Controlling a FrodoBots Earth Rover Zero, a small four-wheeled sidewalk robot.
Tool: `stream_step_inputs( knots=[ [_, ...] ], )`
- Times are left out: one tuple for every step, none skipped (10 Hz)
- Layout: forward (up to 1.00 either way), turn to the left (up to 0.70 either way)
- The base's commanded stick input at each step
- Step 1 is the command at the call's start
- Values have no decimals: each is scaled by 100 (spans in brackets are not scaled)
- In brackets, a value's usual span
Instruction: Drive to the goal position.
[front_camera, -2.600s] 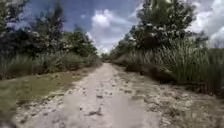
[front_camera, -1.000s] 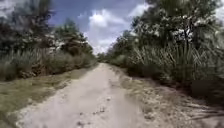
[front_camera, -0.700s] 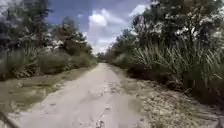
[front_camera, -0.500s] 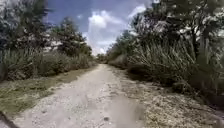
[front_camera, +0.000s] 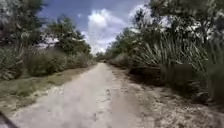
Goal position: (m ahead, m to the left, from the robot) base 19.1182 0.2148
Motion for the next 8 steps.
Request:
stream_step_inputs(
  knots=[
    [84,0],
    [84,0],
    [84,0],
    [84,0],
    [84,0],
    [84,4],
    [84,24],
    [84,34]
  ],
)
